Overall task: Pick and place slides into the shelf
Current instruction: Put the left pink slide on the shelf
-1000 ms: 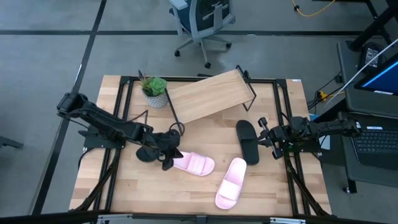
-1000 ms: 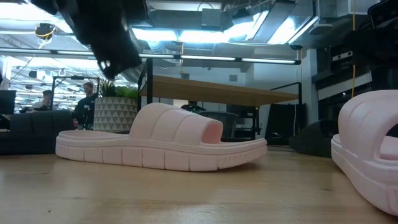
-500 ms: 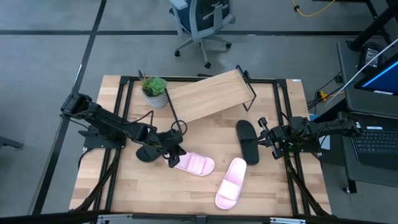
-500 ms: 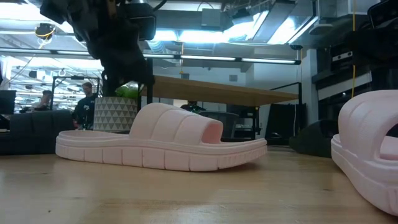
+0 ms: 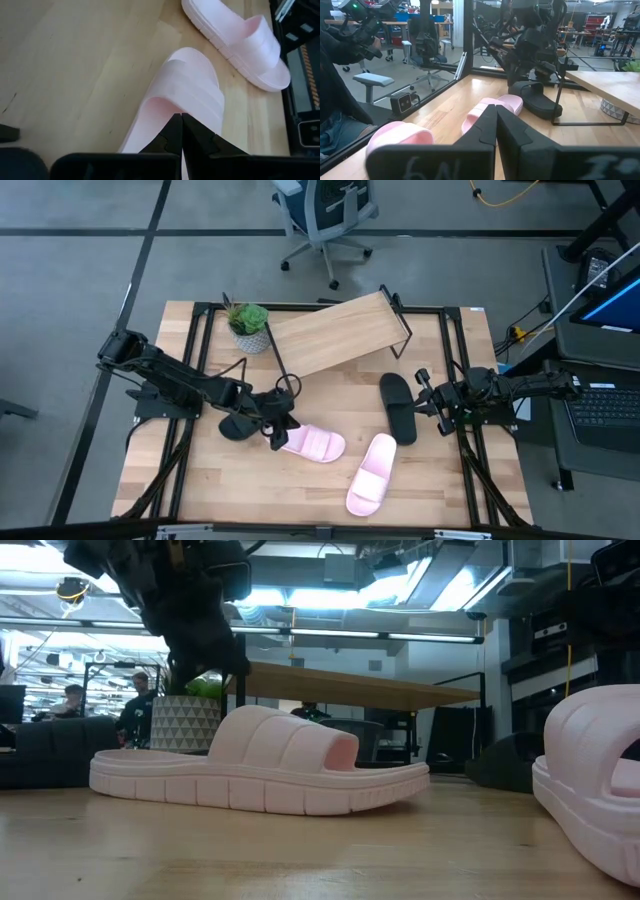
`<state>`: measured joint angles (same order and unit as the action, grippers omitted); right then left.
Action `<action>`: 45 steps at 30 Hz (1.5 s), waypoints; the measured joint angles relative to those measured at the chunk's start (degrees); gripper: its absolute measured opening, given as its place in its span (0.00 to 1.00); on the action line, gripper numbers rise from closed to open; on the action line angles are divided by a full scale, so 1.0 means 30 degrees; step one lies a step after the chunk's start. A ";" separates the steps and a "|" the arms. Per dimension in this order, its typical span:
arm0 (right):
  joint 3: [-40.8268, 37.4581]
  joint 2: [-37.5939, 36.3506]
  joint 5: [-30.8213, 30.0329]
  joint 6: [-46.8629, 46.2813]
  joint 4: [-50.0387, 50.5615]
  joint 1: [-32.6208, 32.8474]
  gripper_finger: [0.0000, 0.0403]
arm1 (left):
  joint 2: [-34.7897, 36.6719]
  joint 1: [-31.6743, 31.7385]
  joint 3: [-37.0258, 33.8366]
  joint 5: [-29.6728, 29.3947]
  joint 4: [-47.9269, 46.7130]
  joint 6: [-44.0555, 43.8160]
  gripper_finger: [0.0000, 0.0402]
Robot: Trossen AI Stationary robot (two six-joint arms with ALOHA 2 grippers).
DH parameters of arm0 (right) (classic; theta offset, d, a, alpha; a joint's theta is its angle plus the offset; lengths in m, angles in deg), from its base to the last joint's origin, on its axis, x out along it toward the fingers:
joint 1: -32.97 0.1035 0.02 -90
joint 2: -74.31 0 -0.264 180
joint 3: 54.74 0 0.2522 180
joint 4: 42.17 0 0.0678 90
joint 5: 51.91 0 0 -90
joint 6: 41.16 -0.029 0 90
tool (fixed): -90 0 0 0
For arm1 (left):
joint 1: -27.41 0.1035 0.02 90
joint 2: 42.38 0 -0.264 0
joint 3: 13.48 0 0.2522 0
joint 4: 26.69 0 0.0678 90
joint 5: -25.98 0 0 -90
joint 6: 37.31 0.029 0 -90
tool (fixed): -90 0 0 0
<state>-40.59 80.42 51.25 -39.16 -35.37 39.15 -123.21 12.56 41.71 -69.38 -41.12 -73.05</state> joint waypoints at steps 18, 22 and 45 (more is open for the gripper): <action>0.0000 0.0000 0.0002 0.0001 0.0000 0.0000 0.02 | 0.0000 0.0073 0.0000 -0.0590 -0.0052 -0.0007 0.22; 0.0006 0.0000 -0.0005 0.0000 0.0000 0.0000 0.02 | 0.0000 0.0073 0.0000 -0.0554 -0.0060 -0.0021 0.34; 0.0007 0.0000 0.0002 0.0006 0.0000 0.0000 0.02 | 0.0000 0.0015 0.0000 -0.0536 -0.0052 -0.0182 0.53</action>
<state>-40.57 80.42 51.26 -39.14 -35.37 39.15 -123.21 12.60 41.71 -70.99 -41.27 -73.60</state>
